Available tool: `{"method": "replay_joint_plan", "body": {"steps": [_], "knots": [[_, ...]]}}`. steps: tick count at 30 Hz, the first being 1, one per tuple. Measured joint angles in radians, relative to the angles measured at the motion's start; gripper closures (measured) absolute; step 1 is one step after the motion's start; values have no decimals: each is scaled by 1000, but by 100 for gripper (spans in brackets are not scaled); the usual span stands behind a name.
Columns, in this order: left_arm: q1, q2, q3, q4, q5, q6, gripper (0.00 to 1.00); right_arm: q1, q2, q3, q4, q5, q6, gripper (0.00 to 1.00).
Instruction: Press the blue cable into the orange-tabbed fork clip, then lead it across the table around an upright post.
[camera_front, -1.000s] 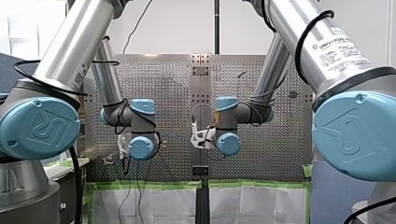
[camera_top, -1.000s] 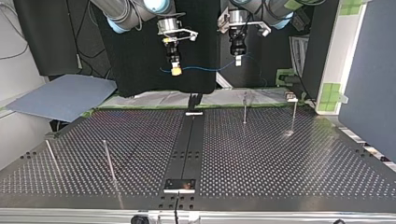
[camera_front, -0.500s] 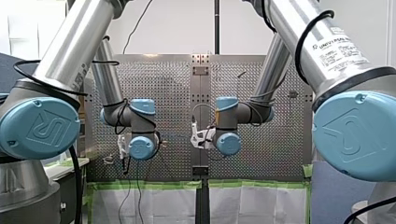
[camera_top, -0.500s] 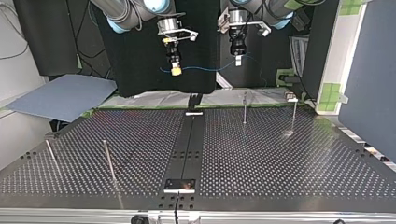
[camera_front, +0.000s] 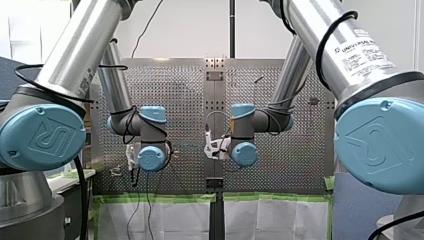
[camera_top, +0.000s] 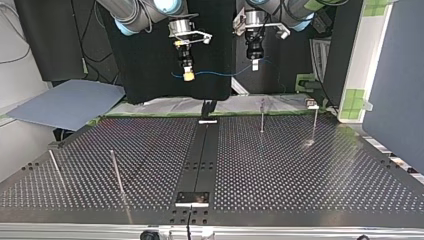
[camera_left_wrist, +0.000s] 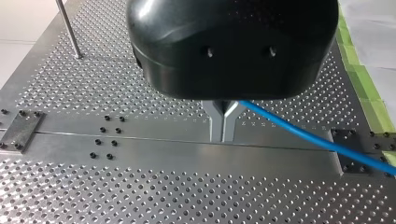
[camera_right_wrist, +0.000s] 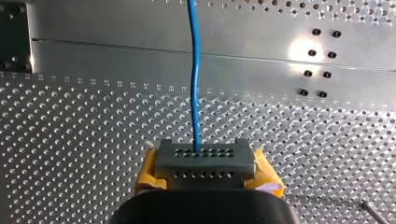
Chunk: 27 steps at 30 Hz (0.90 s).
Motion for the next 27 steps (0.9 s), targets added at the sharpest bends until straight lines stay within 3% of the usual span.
{"method": "replay_joint_plan", "body": {"steps": [10, 27], "knots": [[-1, -2, 0, -1, 1, -1, 99, 0, 0, 0, -2, 0, 1, 100], [-5, -98, 0, -31, 1, 0, 99, 0, 0, 0, -6, 0, 3, 100]]}}
